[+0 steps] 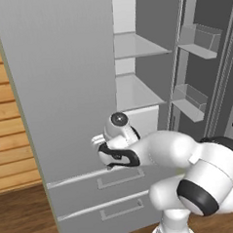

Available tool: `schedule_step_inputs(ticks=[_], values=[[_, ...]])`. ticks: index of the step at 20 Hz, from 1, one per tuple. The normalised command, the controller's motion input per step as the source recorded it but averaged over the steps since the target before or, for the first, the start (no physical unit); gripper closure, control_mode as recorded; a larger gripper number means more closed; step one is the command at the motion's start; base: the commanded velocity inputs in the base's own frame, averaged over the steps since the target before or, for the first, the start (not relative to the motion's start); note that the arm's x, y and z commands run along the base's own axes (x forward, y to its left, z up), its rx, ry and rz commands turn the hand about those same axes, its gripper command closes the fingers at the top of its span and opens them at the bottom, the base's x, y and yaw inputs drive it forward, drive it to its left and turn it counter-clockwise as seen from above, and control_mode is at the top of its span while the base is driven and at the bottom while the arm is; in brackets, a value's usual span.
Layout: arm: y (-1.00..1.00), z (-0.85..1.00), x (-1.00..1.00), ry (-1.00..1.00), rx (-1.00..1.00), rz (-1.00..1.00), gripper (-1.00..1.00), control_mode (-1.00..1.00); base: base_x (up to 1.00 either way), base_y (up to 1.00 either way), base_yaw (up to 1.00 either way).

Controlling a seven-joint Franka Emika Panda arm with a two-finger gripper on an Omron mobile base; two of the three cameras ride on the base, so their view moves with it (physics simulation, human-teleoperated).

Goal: Grab a lemon wedge from the fridge and one ice cube from the ice bowl, and put them in the glass of lemonade.

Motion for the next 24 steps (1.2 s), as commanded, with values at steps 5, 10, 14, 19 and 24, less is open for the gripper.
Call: schedule_step_inputs(ticks=[5,10,14,19,24], values=[[0.00,0.00,-0.35,0.00,0.00,0.00,-1.00,-1.00,0.00,0.00,0.00],[0.00,-0.02,-0.13,0.00,-0.01,0.00,-1.00,-1.00,0.00,0.00,0.00],[0.02,-0.15,0.34,0.00,-0.05,0.00,-1.00,-1.00,0.00,0.00,0.00],[0.08,-0.15,0.44,0.01,-0.05,0.00,-1.00,-1.00,0.00,0.00,0.00],[0.14,-0.05,0.25,0.01,-0.01,0.00,-1.00,-1.00,0.00,0.00,0.00]])
